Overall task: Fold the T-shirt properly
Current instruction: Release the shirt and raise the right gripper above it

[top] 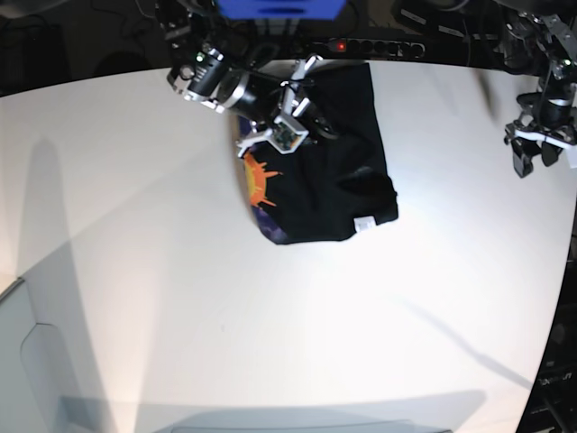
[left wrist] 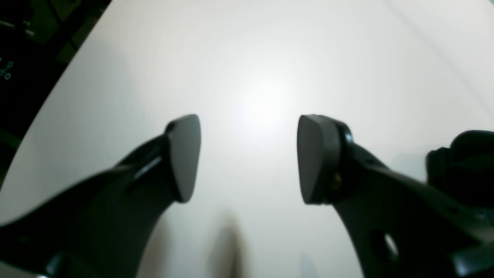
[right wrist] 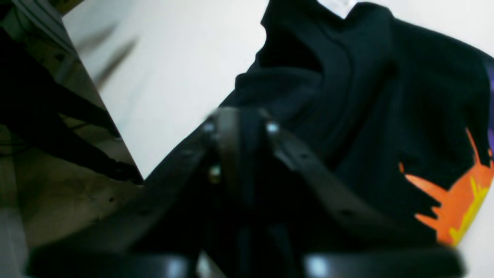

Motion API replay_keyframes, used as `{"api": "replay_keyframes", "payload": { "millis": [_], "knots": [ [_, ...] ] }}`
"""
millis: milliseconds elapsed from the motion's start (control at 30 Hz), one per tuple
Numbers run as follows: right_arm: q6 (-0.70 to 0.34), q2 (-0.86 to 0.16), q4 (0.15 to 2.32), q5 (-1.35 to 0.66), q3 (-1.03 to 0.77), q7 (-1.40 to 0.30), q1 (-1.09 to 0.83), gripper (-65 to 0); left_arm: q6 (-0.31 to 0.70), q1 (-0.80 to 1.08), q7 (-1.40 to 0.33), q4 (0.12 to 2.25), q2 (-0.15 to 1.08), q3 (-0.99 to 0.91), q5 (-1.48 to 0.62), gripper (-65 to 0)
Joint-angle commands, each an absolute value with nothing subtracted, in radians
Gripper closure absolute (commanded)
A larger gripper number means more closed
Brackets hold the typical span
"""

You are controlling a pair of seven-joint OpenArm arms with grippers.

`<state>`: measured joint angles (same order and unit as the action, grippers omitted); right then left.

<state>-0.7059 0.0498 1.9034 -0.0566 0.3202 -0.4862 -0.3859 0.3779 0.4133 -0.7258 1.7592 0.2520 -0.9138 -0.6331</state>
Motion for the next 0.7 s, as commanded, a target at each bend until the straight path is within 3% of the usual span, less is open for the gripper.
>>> {"api": "replay_keyframes", "payload": {
  "millis": [0,200,333,567,667],
  "knots": [
    [-0.698,0.056,1.926,-0.074,0.334,-0.456,-0.39,-1.5,0.383,0.427,-0.704,1.781,0.269,-0.923,-0.647,-38.5],
    [-0.698,0.015,1.991,-0.073,0.427,-0.455,-0.43,0.0,0.384,0.433,-0.704,1.782,0.265,-0.923,-0.648,-38.5],
    [-0.698,0.013,1.982,-0.071,0.441,-0.461,-0.42,-3.2,0.384,0.449,-0.704,1.828,0.231,-0.926,-0.648,-38.5],
    [-0.698,0.012,1.962,-0.07,0.41,-0.464,-0.341,-26.0,0.384,0.463,-0.704,1.877,0.209,-0.937,-0.647,-38.5],
    [-0.698,0.015,1.922,-0.07,0.398,-0.464,-0.323,-30.8,0.384,0.463,-0.704,1.877,0.209,-0.937,-0.647,-38.5]
  ]
}}
